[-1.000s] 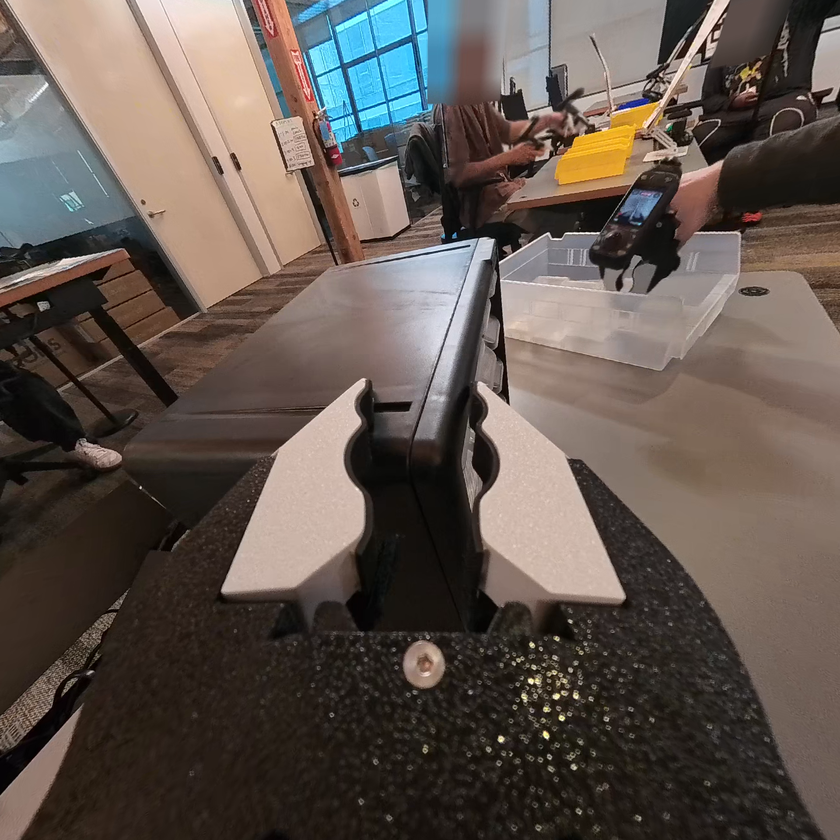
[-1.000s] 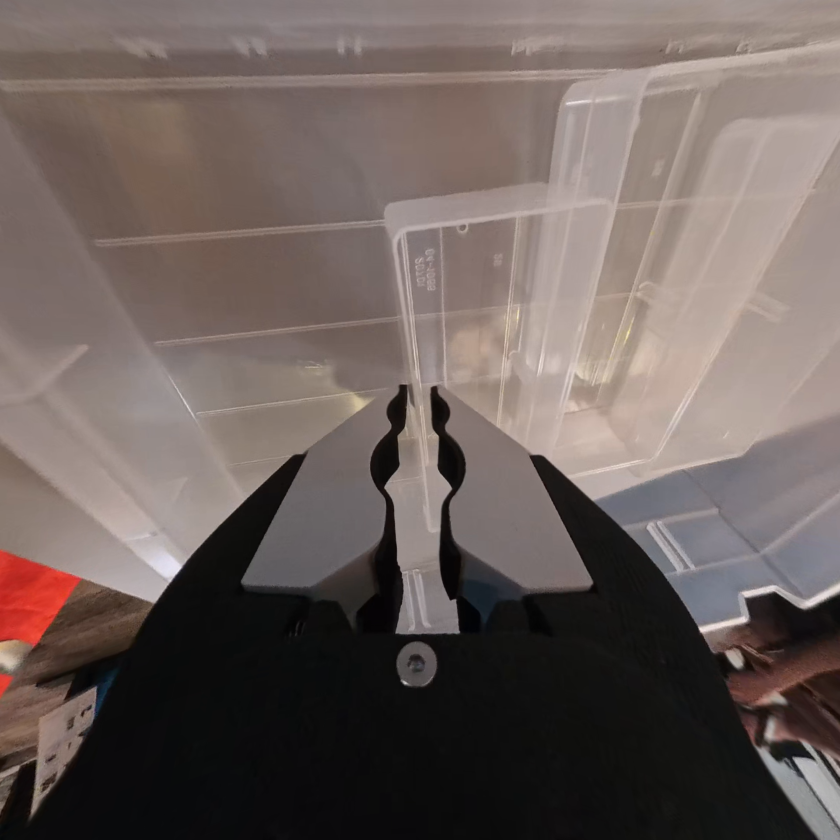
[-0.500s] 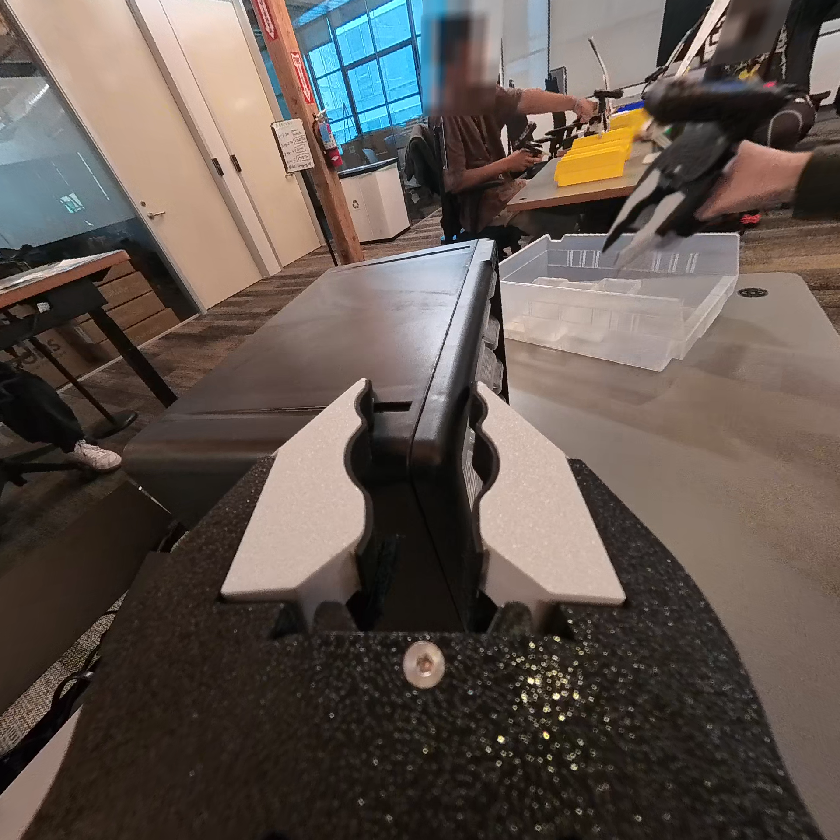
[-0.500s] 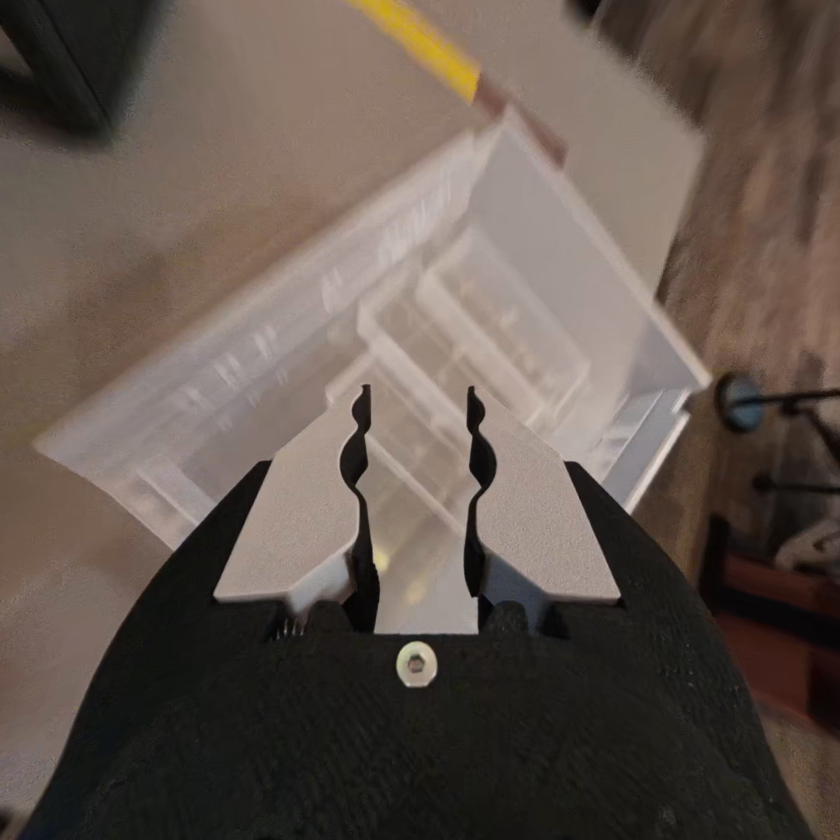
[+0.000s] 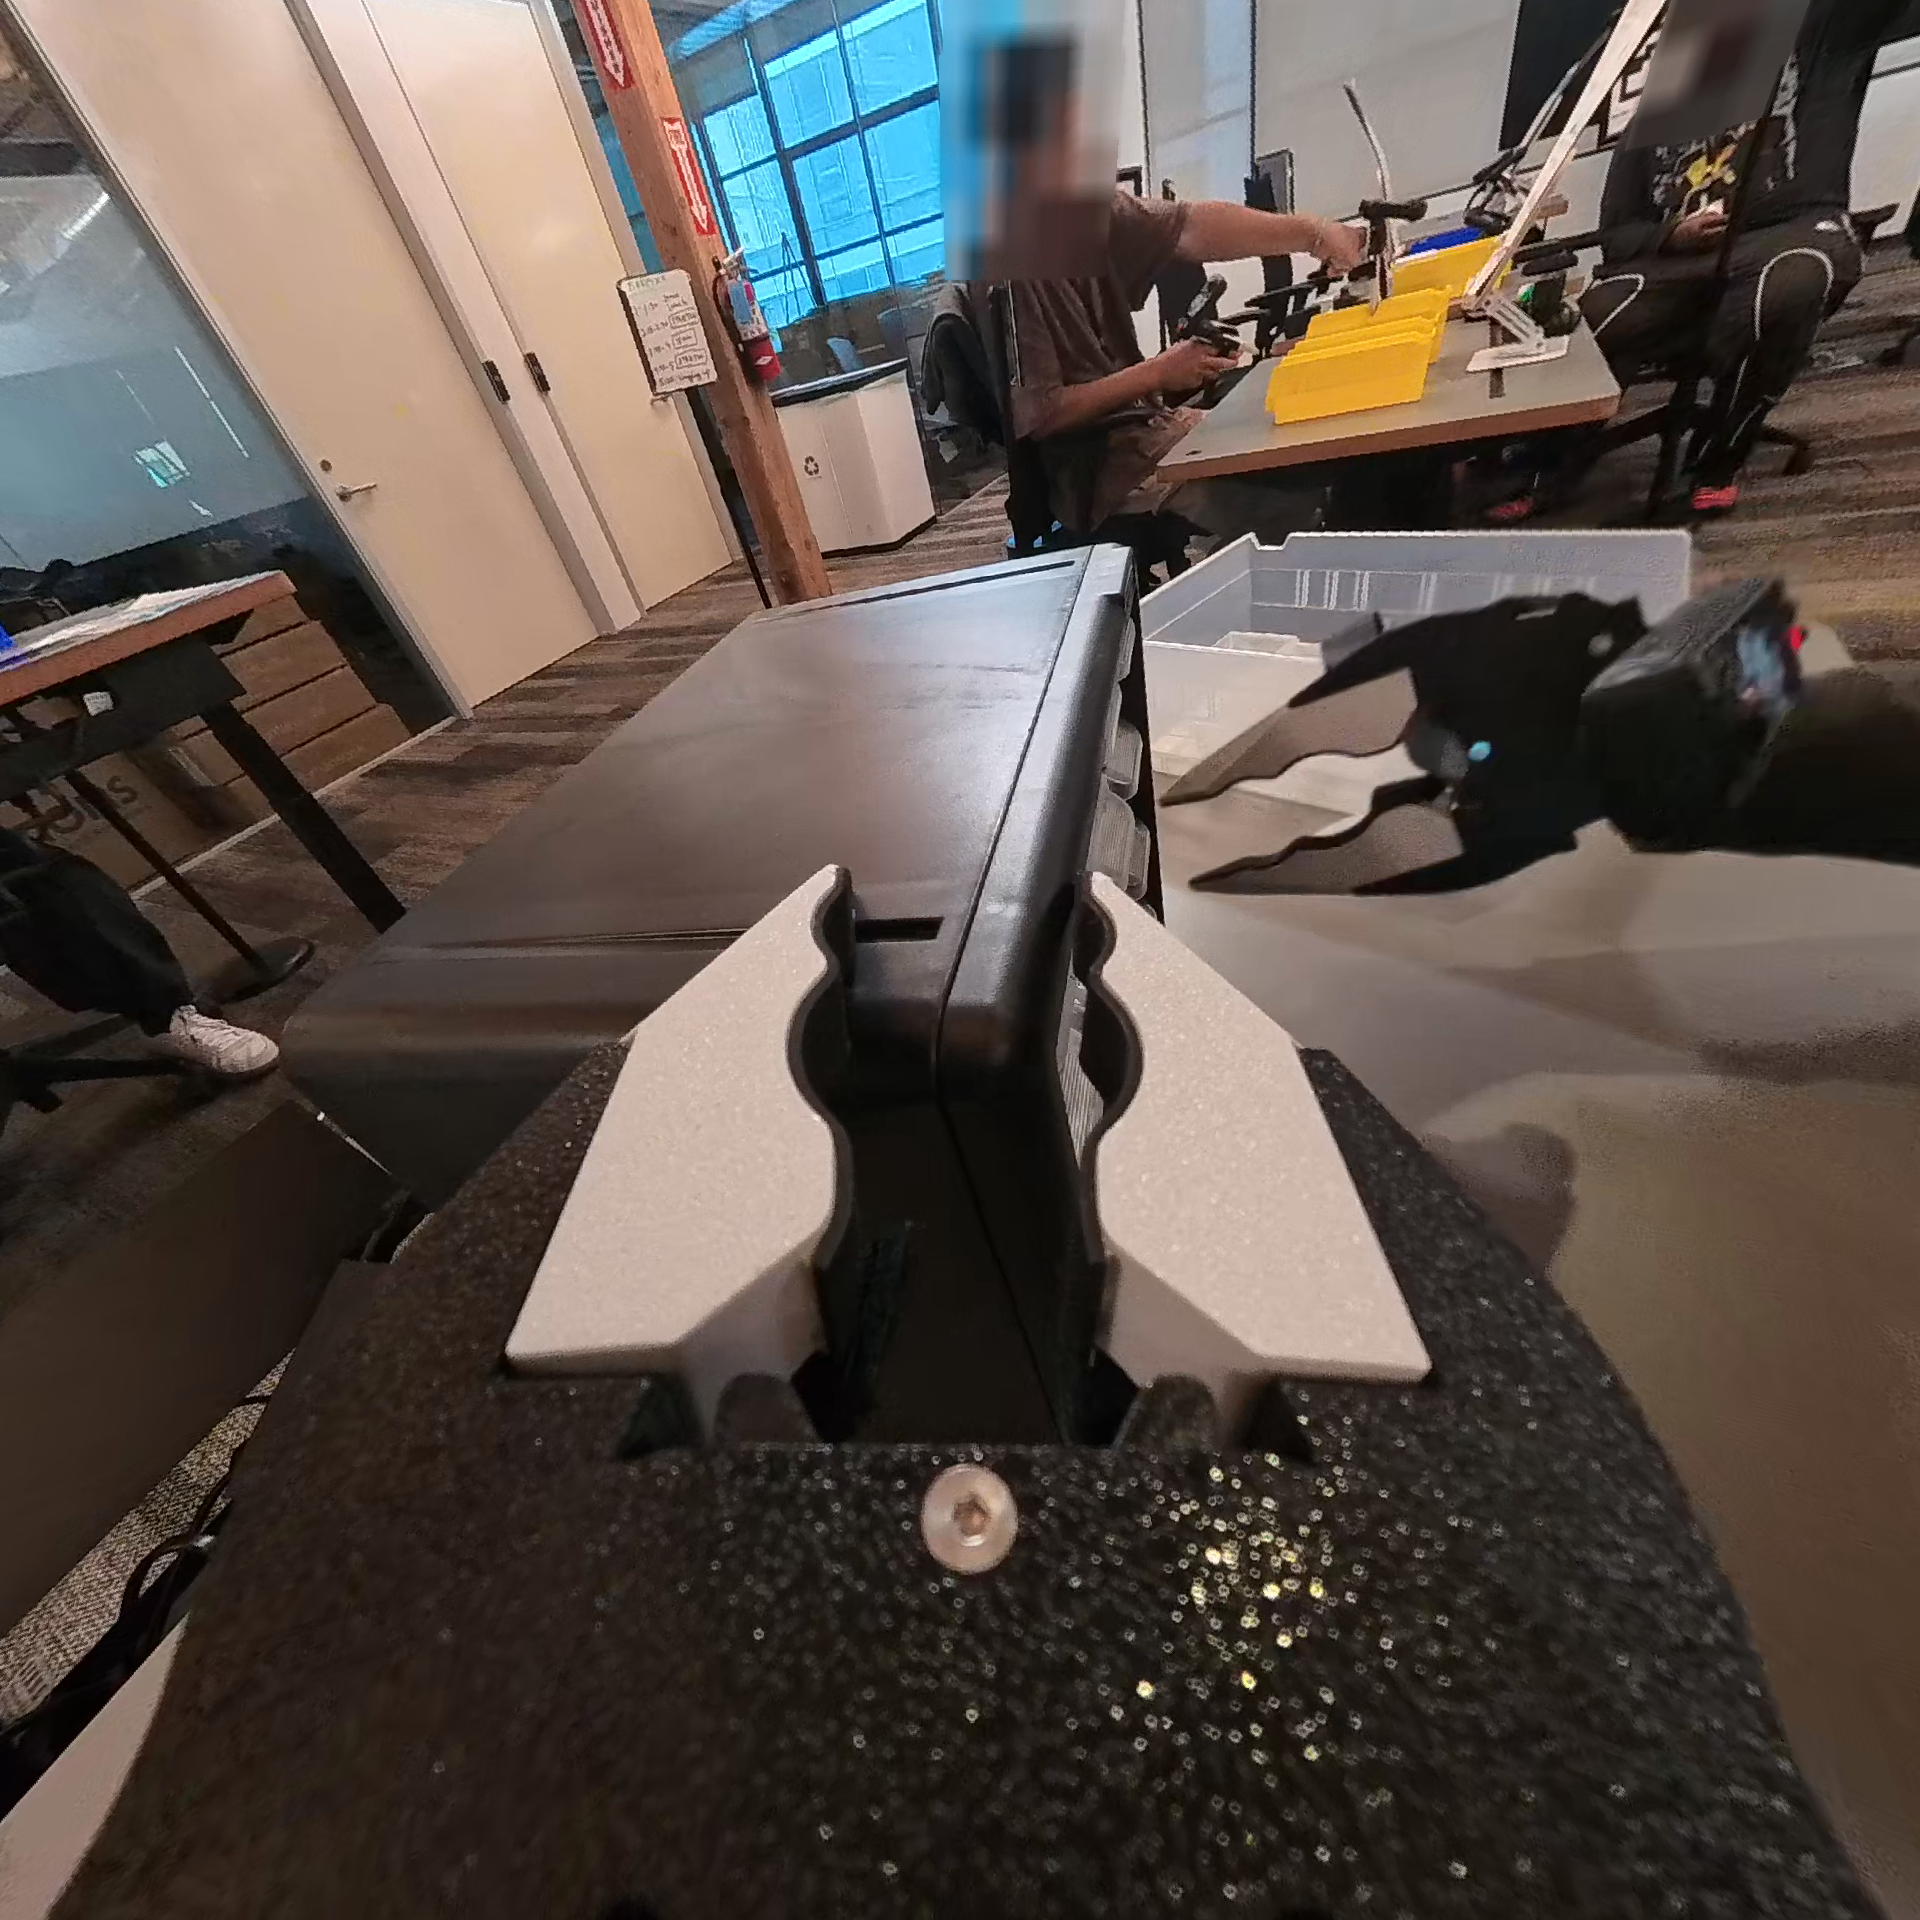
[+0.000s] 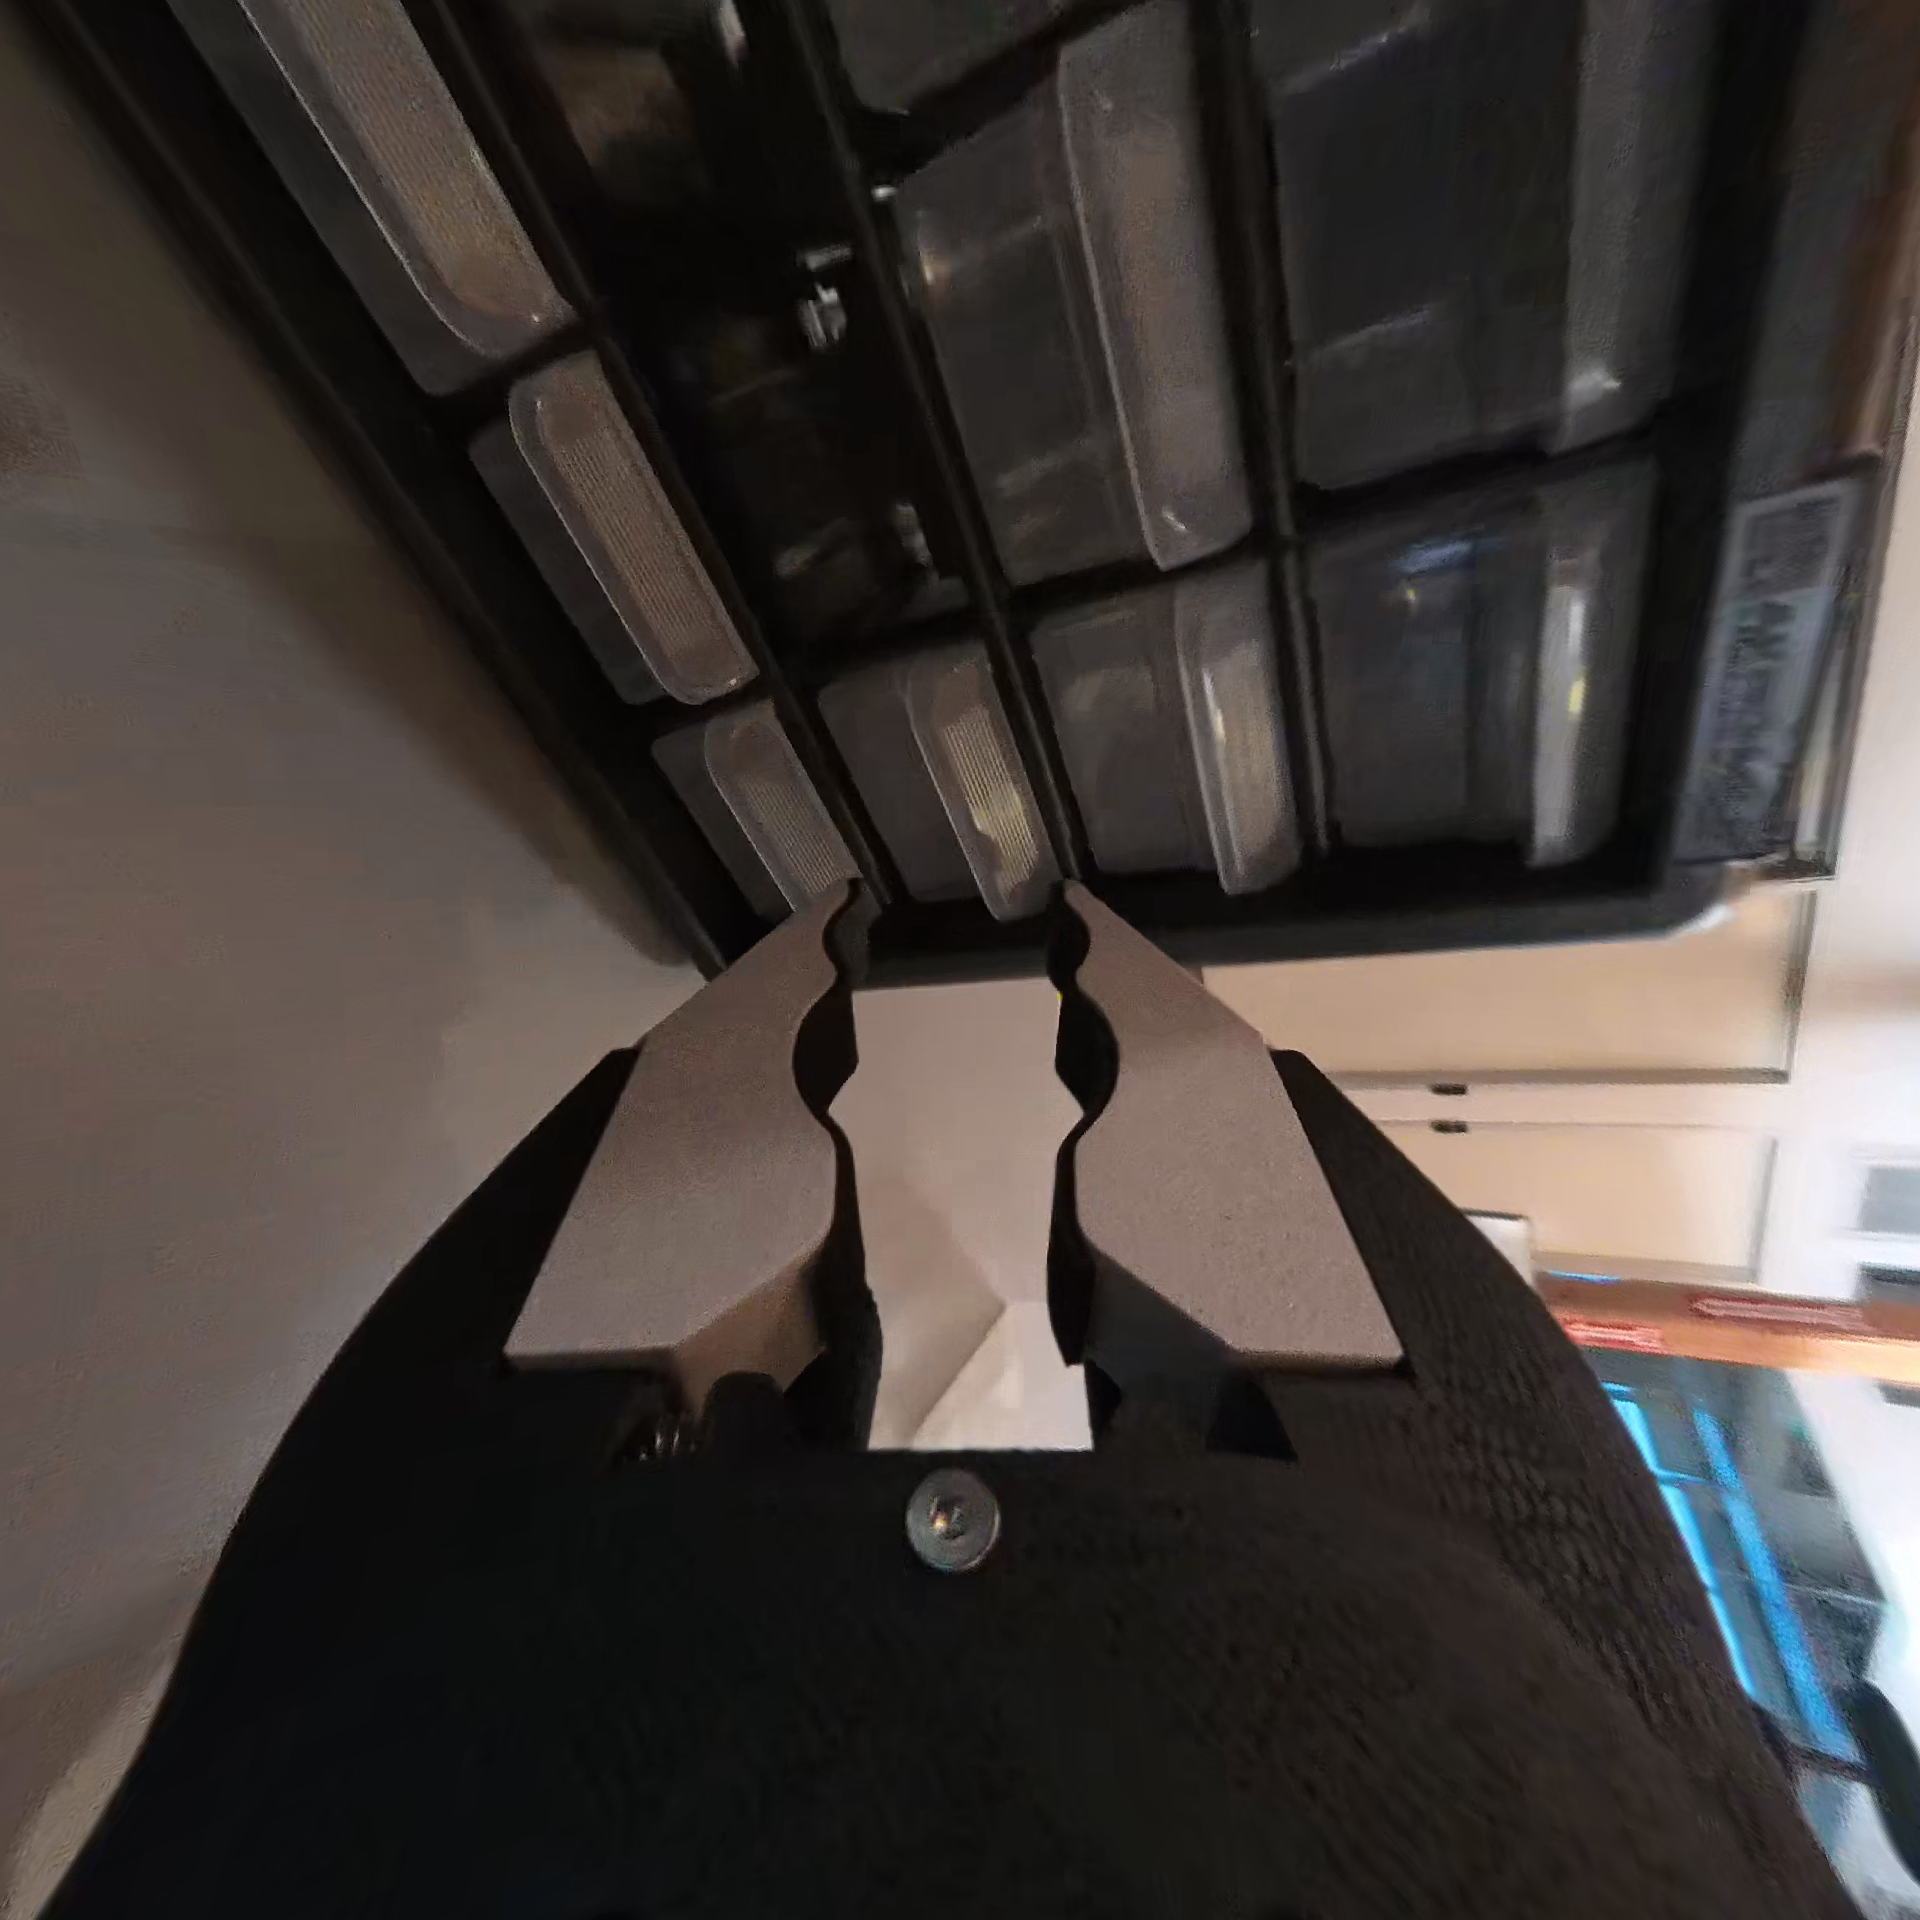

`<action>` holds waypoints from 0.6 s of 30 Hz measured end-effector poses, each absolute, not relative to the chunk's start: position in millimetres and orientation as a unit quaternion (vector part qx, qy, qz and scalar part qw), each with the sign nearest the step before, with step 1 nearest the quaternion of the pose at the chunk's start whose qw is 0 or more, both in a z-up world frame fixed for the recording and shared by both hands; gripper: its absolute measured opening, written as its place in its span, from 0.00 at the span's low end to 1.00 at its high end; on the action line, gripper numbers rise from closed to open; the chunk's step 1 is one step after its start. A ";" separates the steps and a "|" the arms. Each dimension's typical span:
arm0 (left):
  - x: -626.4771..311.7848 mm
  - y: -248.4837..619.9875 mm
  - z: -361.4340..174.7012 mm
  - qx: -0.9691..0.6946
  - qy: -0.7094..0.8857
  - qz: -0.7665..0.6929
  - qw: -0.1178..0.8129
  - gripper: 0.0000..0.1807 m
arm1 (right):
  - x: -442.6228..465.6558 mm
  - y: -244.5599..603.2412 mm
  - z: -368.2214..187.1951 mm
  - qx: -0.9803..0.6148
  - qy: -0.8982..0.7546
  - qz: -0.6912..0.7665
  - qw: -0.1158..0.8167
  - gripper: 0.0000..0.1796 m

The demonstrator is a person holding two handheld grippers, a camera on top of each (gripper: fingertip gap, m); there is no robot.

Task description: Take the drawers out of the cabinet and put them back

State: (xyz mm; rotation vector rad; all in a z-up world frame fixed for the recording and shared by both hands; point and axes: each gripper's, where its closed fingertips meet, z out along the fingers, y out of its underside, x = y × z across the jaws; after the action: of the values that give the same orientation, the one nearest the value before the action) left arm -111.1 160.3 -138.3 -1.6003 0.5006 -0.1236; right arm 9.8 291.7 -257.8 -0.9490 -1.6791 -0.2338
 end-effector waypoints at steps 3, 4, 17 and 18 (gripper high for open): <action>-111.3 160.3 -138.2 -0.709 0.222 -0.054 0.667 0.22 | 1.0 298.8 -260.2 -0.398 -0.697 -0.101 0.588 0.19; -111.4 160.4 -138.1 -0.709 0.222 -0.054 0.667 0.22 | 0.4 303.3 -257.7 -0.382 -0.691 -0.124 0.601 0.19; -111.6 160.5 -138.0 -0.709 0.222 -0.055 0.667 0.22 | 2.5 299.6 -251.9 -0.262 -0.680 -0.234 0.644 0.06; -111.5 160.5 -138.0 -0.708 0.222 -0.055 0.668 0.22 | 5.3 297.4 -251.9 -0.264 -0.680 -0.229 0.644 0.06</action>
State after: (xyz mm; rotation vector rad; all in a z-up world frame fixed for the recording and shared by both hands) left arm -111.5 160.5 -138.0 -1.5983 0.5019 -0.1233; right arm 5.3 297.4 -251.9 -0.6022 -1.5493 -0.5221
